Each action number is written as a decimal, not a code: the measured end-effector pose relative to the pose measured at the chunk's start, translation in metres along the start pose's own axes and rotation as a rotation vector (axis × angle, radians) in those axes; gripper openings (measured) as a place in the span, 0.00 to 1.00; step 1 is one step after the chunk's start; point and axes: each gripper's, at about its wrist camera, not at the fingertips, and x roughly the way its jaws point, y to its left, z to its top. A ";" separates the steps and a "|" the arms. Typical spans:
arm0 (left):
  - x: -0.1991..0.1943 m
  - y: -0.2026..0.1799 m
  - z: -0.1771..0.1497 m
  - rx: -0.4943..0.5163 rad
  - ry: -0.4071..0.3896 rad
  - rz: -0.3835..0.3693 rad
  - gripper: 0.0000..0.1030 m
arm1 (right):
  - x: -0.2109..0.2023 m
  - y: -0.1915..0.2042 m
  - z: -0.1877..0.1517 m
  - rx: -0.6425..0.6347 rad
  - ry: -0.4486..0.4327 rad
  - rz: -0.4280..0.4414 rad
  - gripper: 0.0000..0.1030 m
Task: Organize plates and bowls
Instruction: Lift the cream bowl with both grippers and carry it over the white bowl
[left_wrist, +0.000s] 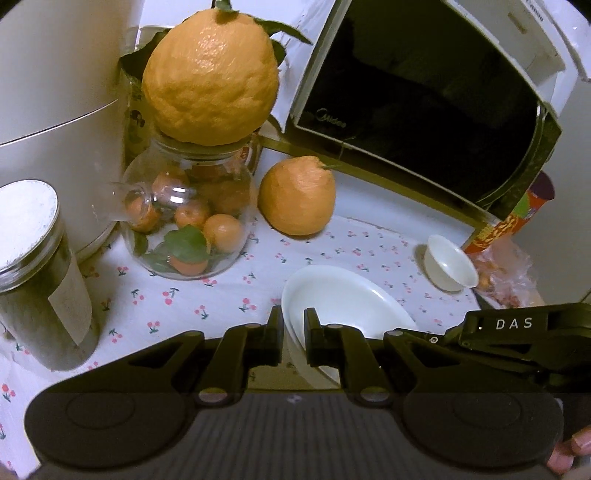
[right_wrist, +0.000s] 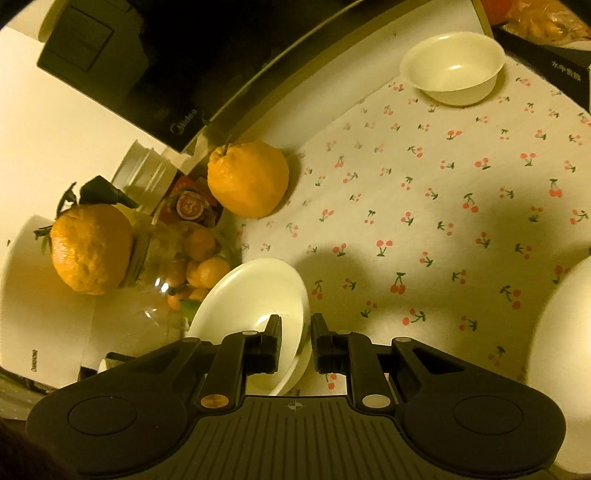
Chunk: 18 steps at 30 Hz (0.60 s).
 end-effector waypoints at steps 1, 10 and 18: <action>-0.002 -0.002 0.000 0.000 -0.001 -0.007 0.10 | -0.003 0.000 0.000 0.000 -0.003 0.001 0.16; -0.019 -0.028 -0.009 0.010 0.010 -0.108 0.10 | -0.045 -0.013 -0.002 -0.022 -0.010 -0.030 0.17; -0.025 -0.061 -0.025 0.054 0.029 -0.199 0.10 | -0.090 -0.040 0.000 -0.025 -0.033 -0.048 0.17</action>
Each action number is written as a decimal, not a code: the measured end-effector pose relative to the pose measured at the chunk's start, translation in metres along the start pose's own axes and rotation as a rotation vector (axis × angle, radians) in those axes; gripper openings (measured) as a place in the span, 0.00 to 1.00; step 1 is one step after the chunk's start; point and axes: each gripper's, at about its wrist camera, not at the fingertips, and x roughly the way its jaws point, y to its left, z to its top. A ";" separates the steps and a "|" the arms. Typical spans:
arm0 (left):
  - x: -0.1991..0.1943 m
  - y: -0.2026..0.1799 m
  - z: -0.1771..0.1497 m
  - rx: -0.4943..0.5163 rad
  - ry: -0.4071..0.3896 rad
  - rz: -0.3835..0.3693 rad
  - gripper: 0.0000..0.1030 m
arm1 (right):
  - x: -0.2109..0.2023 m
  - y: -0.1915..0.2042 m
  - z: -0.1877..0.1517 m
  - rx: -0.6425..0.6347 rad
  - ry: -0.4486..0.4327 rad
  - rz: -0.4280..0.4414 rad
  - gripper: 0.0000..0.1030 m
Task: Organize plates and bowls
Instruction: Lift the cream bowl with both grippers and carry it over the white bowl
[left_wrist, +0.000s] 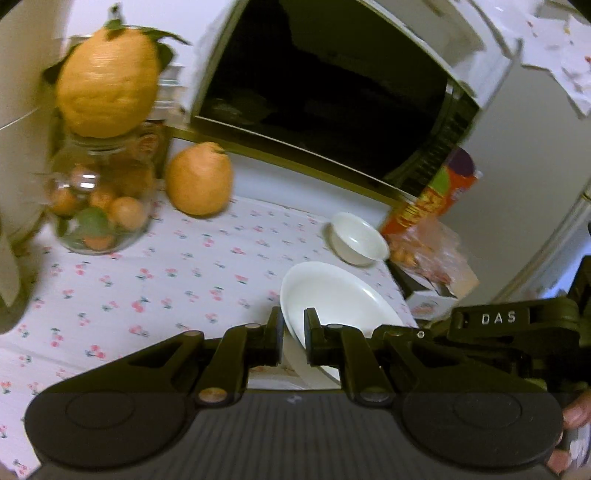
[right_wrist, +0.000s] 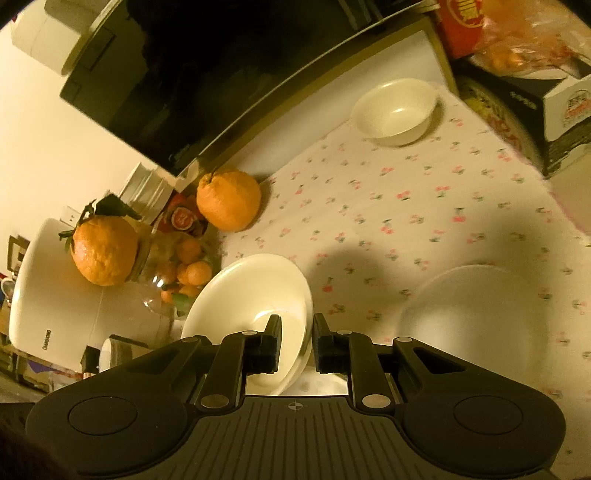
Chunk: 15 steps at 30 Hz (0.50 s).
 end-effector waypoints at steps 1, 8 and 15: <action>0.001 -0.005 -0.002 0.010 0.004 -0.010 0.10 | -0.005 -0.004 0.001 0.003 -0.003 -0.003 0.17; 0.012 -0.033 -0.018 0.071 0.046 -0.067 0.10 | -0.031 -0.033 0.004 0.014 -0.023 -0.047 0.17; 0.020 -0.051 -0.029 0.109 0.079 -0.100 0.10 | -0.047 -0.053 0.005 0.025 -0.039 -0.076 0.19</action>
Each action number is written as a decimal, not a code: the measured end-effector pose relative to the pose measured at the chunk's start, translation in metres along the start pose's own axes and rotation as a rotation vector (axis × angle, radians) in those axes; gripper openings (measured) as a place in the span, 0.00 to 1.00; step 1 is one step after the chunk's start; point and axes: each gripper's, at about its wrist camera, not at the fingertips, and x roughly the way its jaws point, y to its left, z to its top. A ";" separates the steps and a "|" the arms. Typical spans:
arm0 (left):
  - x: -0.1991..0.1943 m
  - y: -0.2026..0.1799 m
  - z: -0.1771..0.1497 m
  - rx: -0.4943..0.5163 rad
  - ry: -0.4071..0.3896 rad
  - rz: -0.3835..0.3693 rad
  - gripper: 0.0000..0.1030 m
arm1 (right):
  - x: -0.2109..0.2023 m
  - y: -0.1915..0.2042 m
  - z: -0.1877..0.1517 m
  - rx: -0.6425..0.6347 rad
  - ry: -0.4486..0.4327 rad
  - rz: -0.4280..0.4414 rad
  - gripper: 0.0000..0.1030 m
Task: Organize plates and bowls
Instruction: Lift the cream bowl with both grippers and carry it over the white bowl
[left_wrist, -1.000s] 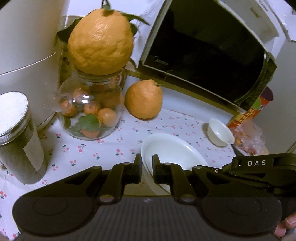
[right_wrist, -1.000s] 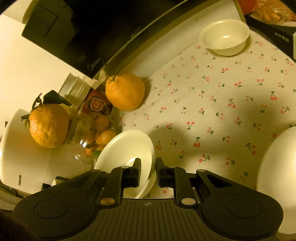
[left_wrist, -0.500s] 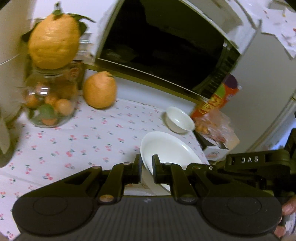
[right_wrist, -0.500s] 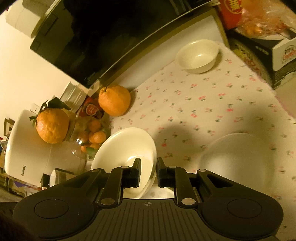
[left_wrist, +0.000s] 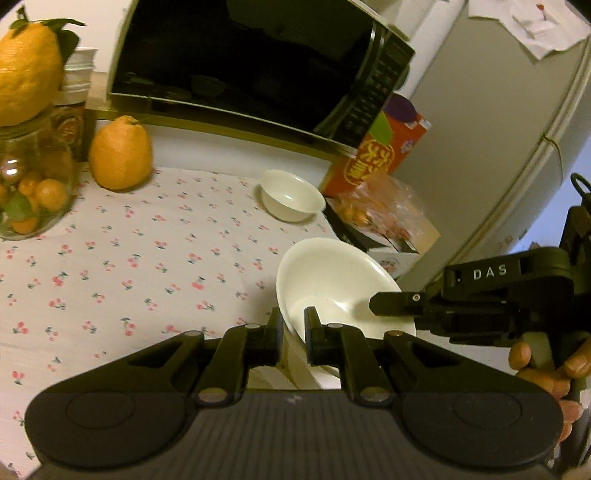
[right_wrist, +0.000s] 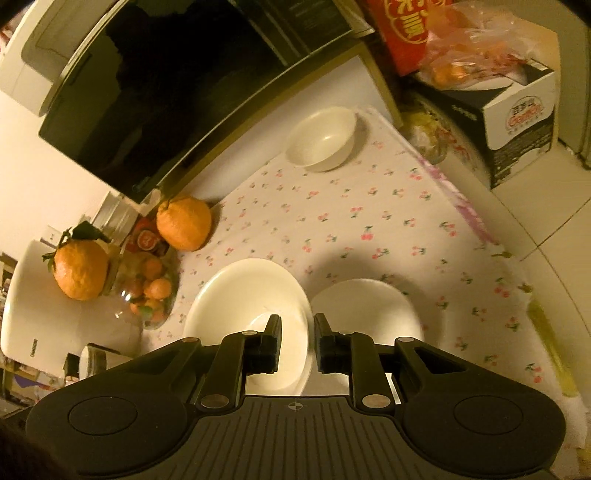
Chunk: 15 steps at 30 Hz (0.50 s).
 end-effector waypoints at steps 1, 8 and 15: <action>0.002 -0.002 -0.001 0.004 0.005 -0.003 0.10 | -0.001 -0.003 0.000 0.002 0.000 -0.005 0.19; 0.017 -0.010 -0.010 0.023 0.049 -0.001 0.11 | -0.002 -0.013 -0.001 -0.010 0.025 -0.069 0.19; 0.028 -0.014 -0.017 0.048 0.078 0.021 0.11 | 0.005 -0.016 -0.002 -0.040 0.057 -0.119 0.20</action>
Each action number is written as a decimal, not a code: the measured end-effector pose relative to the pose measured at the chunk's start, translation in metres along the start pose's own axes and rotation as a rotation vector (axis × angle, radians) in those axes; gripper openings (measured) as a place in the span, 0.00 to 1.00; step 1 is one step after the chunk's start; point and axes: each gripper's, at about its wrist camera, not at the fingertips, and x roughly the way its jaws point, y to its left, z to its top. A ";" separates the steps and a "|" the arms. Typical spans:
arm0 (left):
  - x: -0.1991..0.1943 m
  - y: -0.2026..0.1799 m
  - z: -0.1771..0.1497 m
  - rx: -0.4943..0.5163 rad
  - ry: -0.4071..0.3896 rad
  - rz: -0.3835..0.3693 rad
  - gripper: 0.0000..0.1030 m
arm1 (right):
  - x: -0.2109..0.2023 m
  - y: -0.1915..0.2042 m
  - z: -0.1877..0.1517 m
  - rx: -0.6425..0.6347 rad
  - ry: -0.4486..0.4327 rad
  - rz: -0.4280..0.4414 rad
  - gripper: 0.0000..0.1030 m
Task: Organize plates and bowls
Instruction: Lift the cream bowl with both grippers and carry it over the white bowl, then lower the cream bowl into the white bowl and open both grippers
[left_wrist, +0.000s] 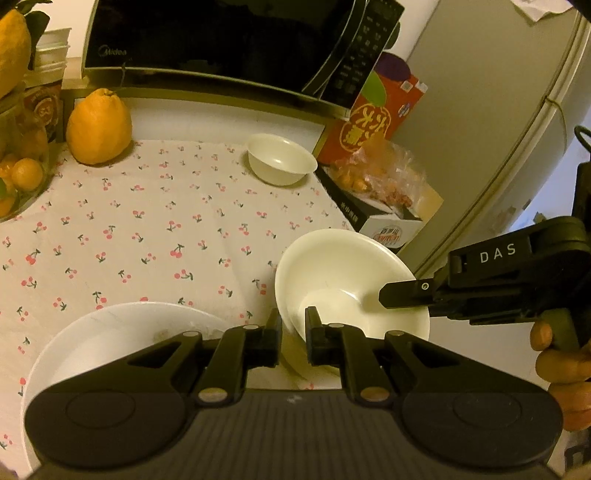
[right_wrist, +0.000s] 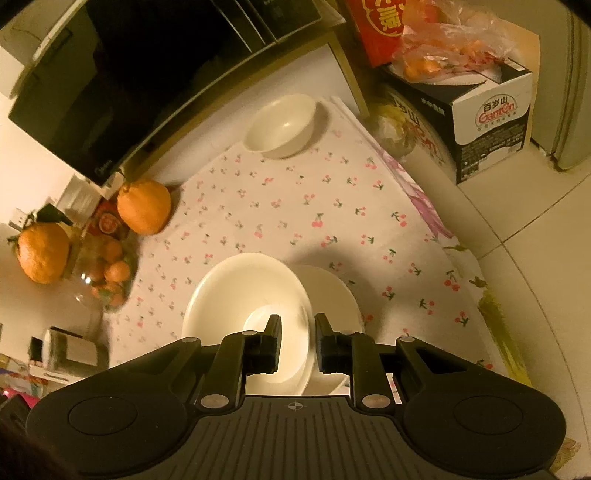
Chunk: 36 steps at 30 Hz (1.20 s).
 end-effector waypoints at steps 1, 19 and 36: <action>0.001 0.000 -0.001 0.004 0.002 0.002 0.11 | 0.001 -0.001 0.000 -0.001 0.004 -0.005 0.20; 0.012 -0.014 -0.005 0.103 0.014 0.026 0.12 | 0.009 -0.007 0.001 -0.006 0.026 -0.045 0.20; 0.011 -0.016 -0.005 0.122 0.016 0.036 0.23 | 0.004 -0.010 0.005 -0.008 0.003 -0.071 0.33</action>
